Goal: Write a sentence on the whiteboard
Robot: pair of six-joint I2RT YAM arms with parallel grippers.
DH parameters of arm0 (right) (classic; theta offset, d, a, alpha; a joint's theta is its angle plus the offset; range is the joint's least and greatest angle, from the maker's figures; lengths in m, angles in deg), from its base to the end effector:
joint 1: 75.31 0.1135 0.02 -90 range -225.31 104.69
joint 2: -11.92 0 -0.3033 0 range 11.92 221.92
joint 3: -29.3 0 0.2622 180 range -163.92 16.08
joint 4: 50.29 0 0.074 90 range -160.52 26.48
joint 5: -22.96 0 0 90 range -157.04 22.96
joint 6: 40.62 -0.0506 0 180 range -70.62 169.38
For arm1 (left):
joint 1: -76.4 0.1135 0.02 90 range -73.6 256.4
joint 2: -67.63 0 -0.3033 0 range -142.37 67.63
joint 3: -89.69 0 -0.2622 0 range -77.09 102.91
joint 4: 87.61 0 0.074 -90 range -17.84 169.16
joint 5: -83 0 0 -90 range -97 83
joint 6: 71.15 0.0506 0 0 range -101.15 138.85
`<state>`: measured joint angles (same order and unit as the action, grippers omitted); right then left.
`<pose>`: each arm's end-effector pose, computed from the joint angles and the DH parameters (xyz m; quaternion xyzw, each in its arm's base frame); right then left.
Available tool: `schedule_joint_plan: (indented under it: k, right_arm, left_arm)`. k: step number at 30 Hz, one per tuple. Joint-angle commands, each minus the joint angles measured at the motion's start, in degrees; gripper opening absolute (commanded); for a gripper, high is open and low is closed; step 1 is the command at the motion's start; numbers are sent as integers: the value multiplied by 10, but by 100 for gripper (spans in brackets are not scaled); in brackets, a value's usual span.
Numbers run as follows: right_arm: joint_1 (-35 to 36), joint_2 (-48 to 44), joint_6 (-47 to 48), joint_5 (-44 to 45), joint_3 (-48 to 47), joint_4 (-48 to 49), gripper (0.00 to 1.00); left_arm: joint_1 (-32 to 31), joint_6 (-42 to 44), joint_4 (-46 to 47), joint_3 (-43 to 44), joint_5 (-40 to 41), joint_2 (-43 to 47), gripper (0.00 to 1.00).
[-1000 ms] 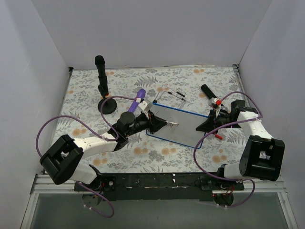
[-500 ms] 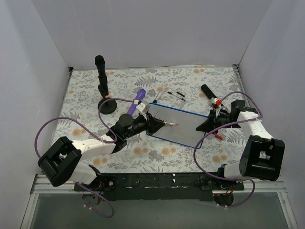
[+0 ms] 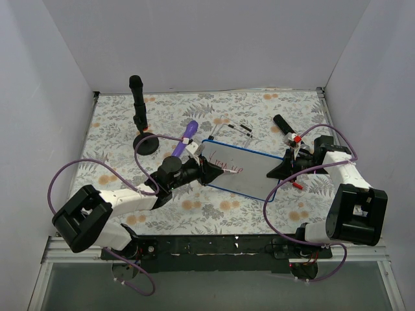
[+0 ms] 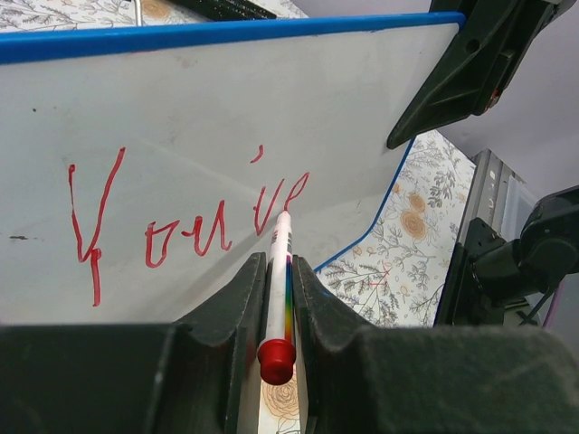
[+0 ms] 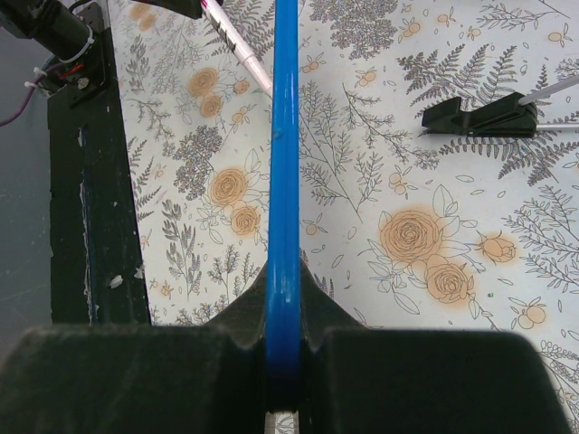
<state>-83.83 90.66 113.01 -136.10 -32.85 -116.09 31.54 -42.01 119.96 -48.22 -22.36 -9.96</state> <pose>0.2288 0.0135 0.2448 -0.4136 0.7114 0.4249 0.3772 0.1960 -0.2140 0.2405 -0.0172 0.7525 -0.5795 0.3125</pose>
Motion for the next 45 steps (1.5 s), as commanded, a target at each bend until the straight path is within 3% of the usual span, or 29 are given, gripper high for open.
schedule_joint_plan:
  k: [1, 10, 17, 27, 35, 45]
  right_arm:
    - [3, -15, 16, 10, 4, -17, 1]
    - [3, -15, 17, 9, 3, -17, 1]
    - [3, -14, 18, 10, 4, -18, 1]
    - [3, -15, 18, 13, 4, -18, 1]
    - [3, -18, 18, 12, 5, -19, 1]
    - [3, -17, 19, 9, 7, -20, 1]
  left_arm:
    - [1, 16, -5, 14, 16, -19, 0]
    - [0, 7, 6, 40, -3, -46, 0]
    - [1, -14, 18, 45, -23, -15, 0]
    - [1, -40, 13, 30, -39, 124, 0]
    - [6, -22, -115, 28, -7, 254, 0]
    - [8, -89, -155, -83, 26, 373, 0]
